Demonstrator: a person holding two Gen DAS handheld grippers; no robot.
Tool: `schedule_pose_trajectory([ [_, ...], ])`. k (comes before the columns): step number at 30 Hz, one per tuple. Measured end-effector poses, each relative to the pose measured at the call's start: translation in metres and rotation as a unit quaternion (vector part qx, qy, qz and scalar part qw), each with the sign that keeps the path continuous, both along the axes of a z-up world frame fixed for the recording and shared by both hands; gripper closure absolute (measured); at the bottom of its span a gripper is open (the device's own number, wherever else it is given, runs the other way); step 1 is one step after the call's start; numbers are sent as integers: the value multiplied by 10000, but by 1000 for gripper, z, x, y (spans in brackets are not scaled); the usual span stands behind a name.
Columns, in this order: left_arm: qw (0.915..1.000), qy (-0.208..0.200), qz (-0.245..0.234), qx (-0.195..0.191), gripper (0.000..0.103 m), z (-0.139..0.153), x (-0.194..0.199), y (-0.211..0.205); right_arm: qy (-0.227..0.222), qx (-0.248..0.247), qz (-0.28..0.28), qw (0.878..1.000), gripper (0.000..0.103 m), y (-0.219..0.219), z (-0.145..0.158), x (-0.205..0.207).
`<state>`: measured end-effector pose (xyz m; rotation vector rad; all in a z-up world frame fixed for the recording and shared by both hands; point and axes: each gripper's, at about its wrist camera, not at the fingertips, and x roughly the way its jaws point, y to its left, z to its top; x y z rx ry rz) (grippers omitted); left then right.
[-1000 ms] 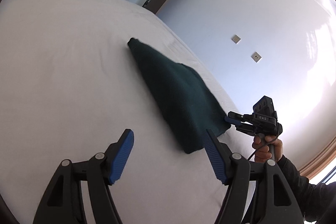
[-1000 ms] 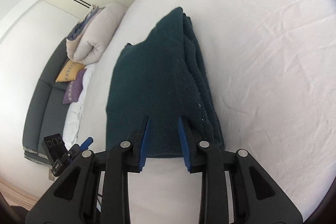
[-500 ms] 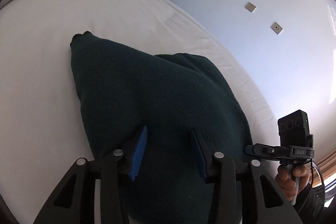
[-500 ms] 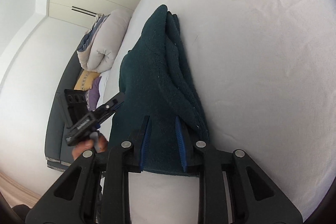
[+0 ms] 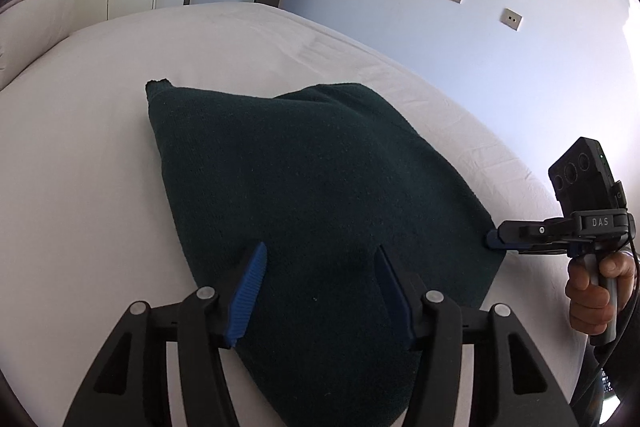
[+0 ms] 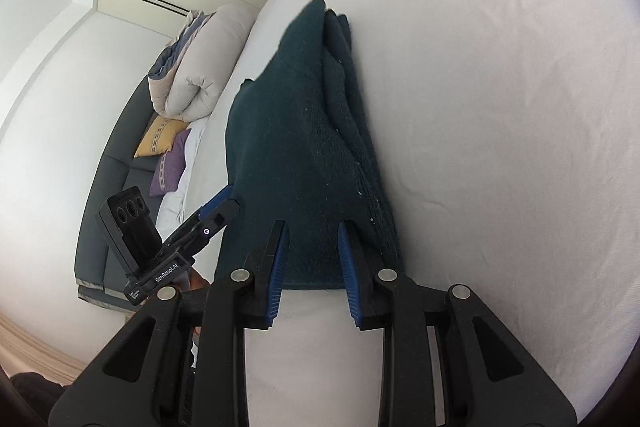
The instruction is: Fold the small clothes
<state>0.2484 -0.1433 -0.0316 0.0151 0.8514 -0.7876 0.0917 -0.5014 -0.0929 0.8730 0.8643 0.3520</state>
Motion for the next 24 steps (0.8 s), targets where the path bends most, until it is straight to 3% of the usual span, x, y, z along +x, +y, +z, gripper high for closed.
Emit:
schedule_pose_trajectory([
  [1, 9999, 1, 47, -123, 45, 7, 0, 4, -140, -84, -70, 9998, 76, -2, 12, -5],
  [2, 9996, -64, 105, -244, 44, 16, -1, 9, -282, -121, -132, 9994, 65, -6, 23, -9],
  [3, 9990, -191, 189, -361, 39, 24, -2, 16, -391, -176, -217, 9988, 51, -10, 33, -12],
  [4, 9980, -309, 302, -469, 32, 30, -3, 23, -452, -275, -373, 9979, 22, -14, 41, -13],
  [5, 9968, -371, 448, -555, 15, 34, -1, 31, -510, -402, -552, 9964, 14, -18, 47, -9],
  [6, 9956, -334, 593, -644, 9, 33, 5, 38, -547, -481, -618, 9954, 14, -21, 52, -4],
  [7, 9950, -165, 704, -684, 9, 31, 14, 41, -489, -510, -588, 9958, 14, -23, 55, 4],
  [10, 9902, 763, 855, -793, 12, 4, 43, 49, -115, -389, -519, 9978, 14, -26, 51, 33],
  [15, 9701, 2039, 711, -1108, 20, -33, 73, 36, 803, -194, 14, 9966, 16, -13, 13, 110],
  [18, 9746, 1988, 646, -808, 23, -37, 79, 19, 1038, -353, 285, 9936, 21, -2, 1, 135],
  [22, 9687, 2259, 696, -759, 34, -41, 91, 9, 1243, -726, 640, 9875, 21, 13, 1, 157],
  [24, 9672, 2327, 716, -719, 41, -41, 94, 7, 1288, -1073, 791, 9827, 27, 23, 3, 165],
])
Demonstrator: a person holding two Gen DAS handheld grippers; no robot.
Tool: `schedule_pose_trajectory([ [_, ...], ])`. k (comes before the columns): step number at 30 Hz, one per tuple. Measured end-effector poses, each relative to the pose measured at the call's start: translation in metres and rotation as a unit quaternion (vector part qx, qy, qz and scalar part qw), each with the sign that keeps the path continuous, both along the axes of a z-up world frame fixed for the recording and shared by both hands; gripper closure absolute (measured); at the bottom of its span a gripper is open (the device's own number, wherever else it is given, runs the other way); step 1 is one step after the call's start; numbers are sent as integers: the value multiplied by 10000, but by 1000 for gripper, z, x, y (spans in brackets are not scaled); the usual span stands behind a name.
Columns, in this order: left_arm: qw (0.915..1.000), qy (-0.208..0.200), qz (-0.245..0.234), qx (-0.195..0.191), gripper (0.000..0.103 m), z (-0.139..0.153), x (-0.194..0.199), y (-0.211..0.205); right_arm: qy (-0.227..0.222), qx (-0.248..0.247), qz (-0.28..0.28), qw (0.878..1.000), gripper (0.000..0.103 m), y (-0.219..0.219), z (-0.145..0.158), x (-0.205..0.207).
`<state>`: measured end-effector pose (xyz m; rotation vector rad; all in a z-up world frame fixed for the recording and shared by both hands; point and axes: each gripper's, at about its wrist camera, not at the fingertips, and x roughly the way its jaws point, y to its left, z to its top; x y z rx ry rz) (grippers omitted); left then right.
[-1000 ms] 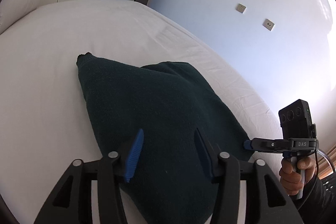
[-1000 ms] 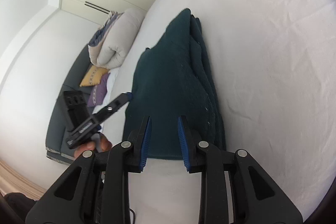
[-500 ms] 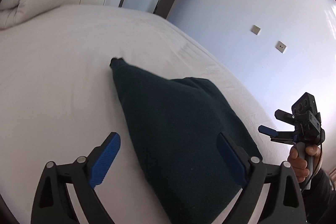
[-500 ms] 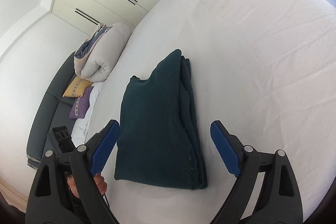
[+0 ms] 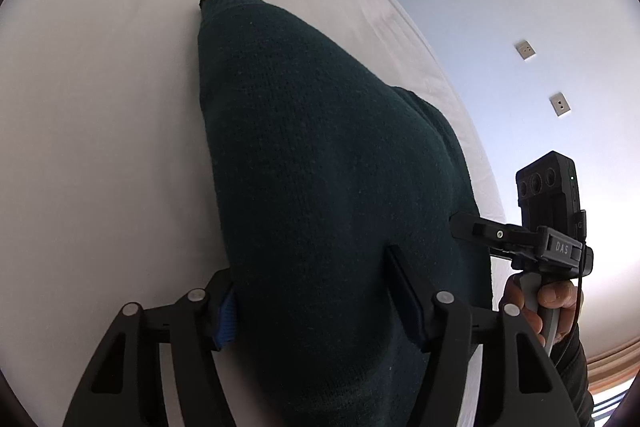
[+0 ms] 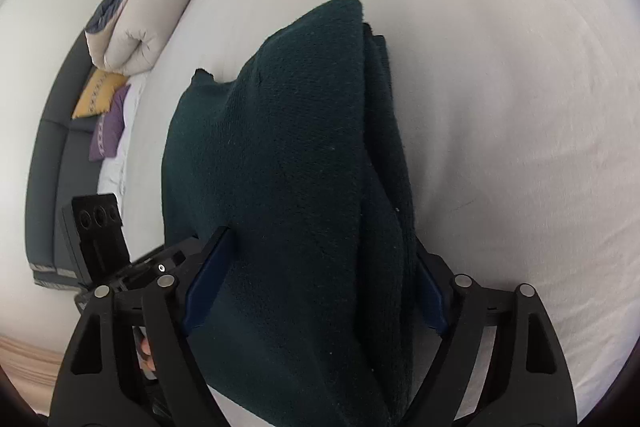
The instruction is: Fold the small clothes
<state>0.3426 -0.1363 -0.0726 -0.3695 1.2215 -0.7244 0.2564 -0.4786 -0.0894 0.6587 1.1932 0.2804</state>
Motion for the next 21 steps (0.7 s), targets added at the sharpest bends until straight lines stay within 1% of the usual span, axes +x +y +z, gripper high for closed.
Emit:
schedule_pose_trajectory([
  [1, 10000, -6, 5, 38, 42, 0, 0, -1, 6, -103, 53, 9999, 47, 4, 0, 6],
  [2, 10000, -26, 13, 80, 44, 1, -1, -1, 66, -118, 47, 9999, 61, 6, -2, 9],
  [3, 9999, -52, 27, 121, 46, 2, -3, -2, 84, -161, -2, 9998, 63, 7, -1, 9],
  [4, 9998, -62, 53, 158, 48, 4, -5, -3, 51, -292, -28, 9996, 67, 10, 1, 9],
  [6, 9996, -106, 82, 266, 55, 11, -10, -2, -82, -811, -6, 9967, 73, 25, 12, 6],
  [7, 9993, -151, 82, 340, 57, 16, -13, -2, -152, -1093, 38, 9939, 78, 34, 20, 4],
  [8, 9989, -214, 73, 419, 59, 23, -18, -2, -216, -1381, 76, 9901, 80, 44, 28, 1],
  [10, 9976, -352, 63, 586, 61, 40, -32, 3, -375, -1858, 198, 9817, 81, 61, 47, -10],
  [12, 9954, -616, 32, 729, 61, 63, -52, 11, -533, -2125, 311, 9752, 81, 80, 66, -26],
  [14, 9933, -870, 21, 757, 61, 85, -75, 29, -749, -2183, 358, 9723, 82, 95, 86, -48],
  [18, 9897, -1212, -42, 759, 61, 125, -132, 71, -1250, -1971, 405, 9715, 82, 122, 128, -106],
  [21, 9869, -1361, -79, 868, 61, 139, -179, 100, -1512, -2126, 600, 9635, 82, 155, 147, -153],
])
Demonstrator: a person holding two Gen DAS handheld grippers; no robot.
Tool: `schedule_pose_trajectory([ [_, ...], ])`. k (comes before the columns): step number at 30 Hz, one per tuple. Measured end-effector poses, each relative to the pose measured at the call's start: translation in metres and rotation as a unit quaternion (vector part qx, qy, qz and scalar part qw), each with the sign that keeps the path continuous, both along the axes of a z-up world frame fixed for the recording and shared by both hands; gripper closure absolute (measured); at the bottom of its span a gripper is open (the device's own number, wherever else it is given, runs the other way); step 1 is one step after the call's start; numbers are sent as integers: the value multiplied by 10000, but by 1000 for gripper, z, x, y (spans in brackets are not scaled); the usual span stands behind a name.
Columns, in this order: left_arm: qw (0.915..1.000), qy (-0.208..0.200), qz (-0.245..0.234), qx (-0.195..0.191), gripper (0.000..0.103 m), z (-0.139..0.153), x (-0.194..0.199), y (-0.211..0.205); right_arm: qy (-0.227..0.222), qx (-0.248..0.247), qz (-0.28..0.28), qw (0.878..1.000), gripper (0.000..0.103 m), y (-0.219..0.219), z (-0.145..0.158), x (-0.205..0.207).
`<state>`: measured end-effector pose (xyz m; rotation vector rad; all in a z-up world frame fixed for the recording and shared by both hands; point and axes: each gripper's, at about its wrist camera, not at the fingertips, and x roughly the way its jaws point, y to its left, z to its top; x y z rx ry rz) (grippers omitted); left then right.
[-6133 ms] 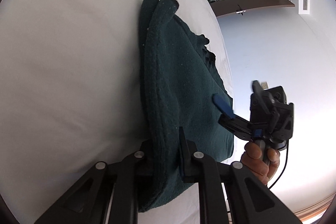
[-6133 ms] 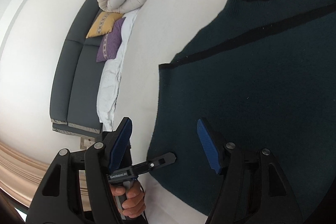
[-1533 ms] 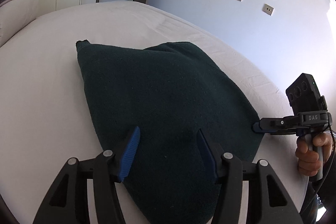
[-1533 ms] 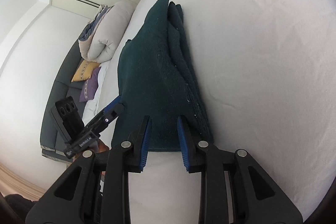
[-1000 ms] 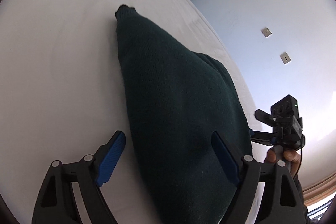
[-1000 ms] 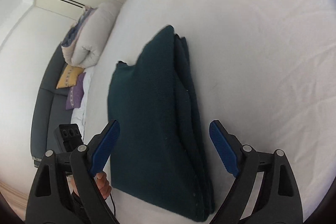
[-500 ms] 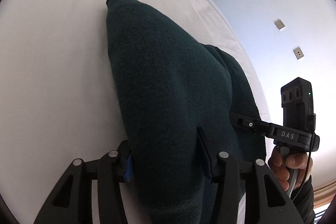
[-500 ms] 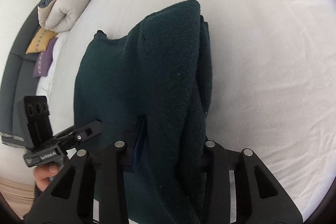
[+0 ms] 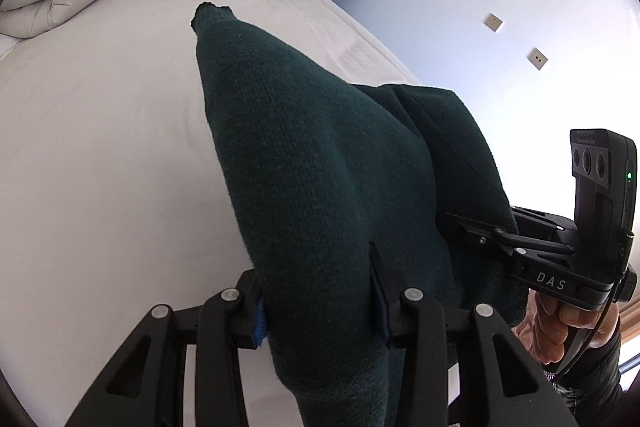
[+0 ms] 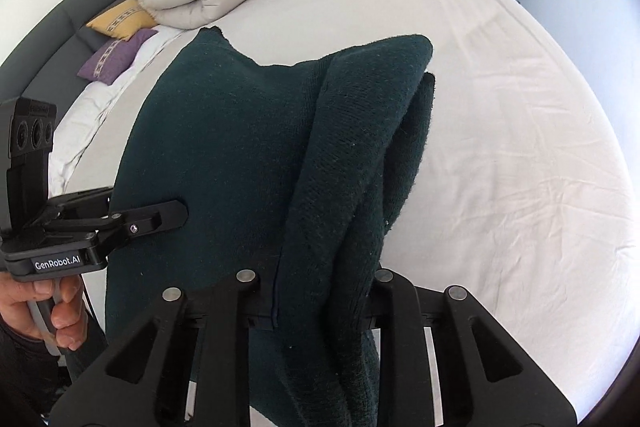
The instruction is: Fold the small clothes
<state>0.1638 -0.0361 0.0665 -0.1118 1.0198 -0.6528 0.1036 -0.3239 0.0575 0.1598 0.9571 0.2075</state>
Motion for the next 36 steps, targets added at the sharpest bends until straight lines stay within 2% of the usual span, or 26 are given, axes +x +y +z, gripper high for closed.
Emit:
schedule_pose_trajectory([
  [4, 9997, -37, 127, 184, 61, -4, -50, 33, -242, -279, 190, 9991, 82, 44, 1, -51],
  [7, 9992, 109, 271, 271, 60, -22, -69, 55, -211, -114, 265, 9994, 82, 66, -11, -77],
  [10, 9976, 354, 429, 423, 60, -51, -73, 68, -68, 113, 322, 9994, 82, 78, -34, -83],
  [15, 9946, 497, 502, 755, 58, -91, -66, 67, 216, 342, 256, 9989, 82, 88, -83, -63],
  [17, 9938, 630, 544, 739, 55, -106, -61, 68, 445, 527, 126, 9975, 81, 84, -109, -50],
  [20, 9946, 597, 536, 663, 50, -112, -60, 70, 774, 1342, -188, 9877, 80, 69, -144, -35],
  [22, 9947, 555, 496, 706, 48, -115, -64, 71, 782, 1559, -200, 9845, 79, 63, -156, -37],
  [27, 9950, 657, 527, 536, 43, -122, -64, 85, 740, 1500, -95, 9859, 78, 64, -166, -31],
  [31, 9956, 504, 516, 600, 41, -123, -74, 82, 693, 1473, -6, 9867, 78, 65, -170, -26],
  [36, 9956, 579, 613, 403, 40, -125, -78, 88, 630, 1661, -1, 9841, 77, 56, -175, -23],
])
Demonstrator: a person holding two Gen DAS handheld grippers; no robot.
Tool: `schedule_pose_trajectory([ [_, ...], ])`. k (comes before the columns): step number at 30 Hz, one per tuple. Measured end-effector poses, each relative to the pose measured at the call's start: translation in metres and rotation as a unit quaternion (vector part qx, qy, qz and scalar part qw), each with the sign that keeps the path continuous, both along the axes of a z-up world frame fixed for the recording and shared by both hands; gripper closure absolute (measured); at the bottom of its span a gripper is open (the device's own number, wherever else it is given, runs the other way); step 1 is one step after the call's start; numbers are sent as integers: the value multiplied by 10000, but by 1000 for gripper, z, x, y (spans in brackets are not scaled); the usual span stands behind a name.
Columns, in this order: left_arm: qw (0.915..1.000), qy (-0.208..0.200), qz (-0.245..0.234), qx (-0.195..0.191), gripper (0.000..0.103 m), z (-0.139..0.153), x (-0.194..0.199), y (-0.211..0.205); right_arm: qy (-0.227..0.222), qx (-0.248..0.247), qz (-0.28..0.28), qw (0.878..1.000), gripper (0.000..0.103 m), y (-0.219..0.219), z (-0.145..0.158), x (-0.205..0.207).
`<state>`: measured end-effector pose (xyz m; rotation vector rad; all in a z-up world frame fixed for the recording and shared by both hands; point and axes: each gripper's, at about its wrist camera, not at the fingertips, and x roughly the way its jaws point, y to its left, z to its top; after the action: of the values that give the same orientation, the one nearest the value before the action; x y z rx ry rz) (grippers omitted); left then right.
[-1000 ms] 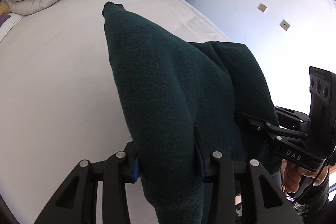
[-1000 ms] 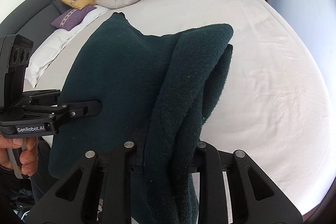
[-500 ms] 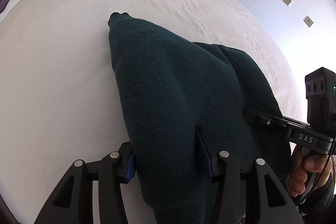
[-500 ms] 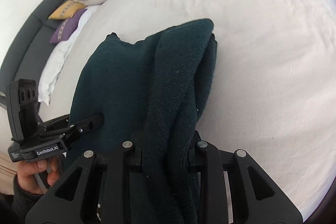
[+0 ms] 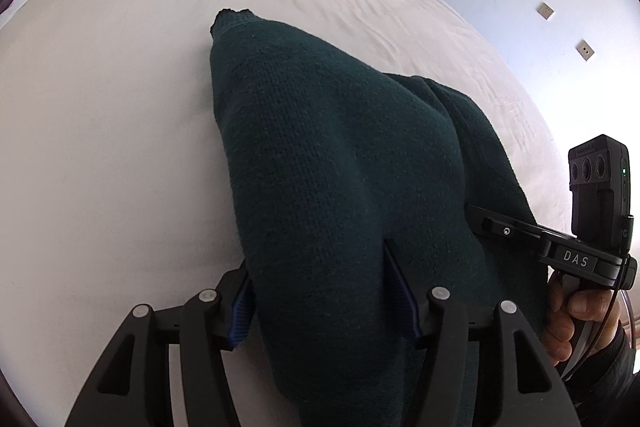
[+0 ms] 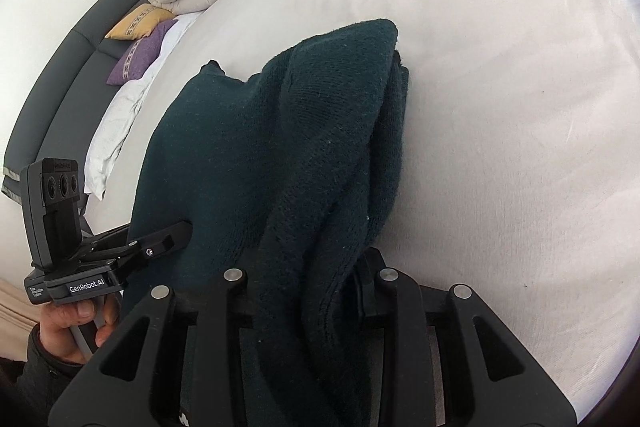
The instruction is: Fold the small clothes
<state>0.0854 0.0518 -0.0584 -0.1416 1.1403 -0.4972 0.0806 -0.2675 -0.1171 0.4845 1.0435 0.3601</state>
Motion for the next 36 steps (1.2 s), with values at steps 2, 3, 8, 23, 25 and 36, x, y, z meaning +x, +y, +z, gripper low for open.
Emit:
schedule_pose_trajectory([
  [2, 9999, 35, 109, -49, 36, 1, -2, 3, -71, 112, -7, 9999, 75, -2, 0, -5],
  [3, 9999, 13, 151, -46, 33, 3, -3, 4, -97, 166, -58, 9998, 74, -7, 1, -11],
  [8, 9988, -235, 439, 4, 15, 10, -17, 12, -336, -51, -683, 9971, 55, -25, 21, -43],
  [23, 9823, -1550, 1035, 174, 12, 75, -81, 28, -1230, 327, -598, 9901, 55, -18, 94, -76],
  [25, 9804, -1679, 1021, 154, 12, 78, -84, 26, -849, 445, -513, 9941, 55, -12, 68, -64],
  [36, 9185, -3664, 1404, 500, 0, 162, -144, 32, -1222, 287, -1201, 9848, 66, -35, 64, -87],
])
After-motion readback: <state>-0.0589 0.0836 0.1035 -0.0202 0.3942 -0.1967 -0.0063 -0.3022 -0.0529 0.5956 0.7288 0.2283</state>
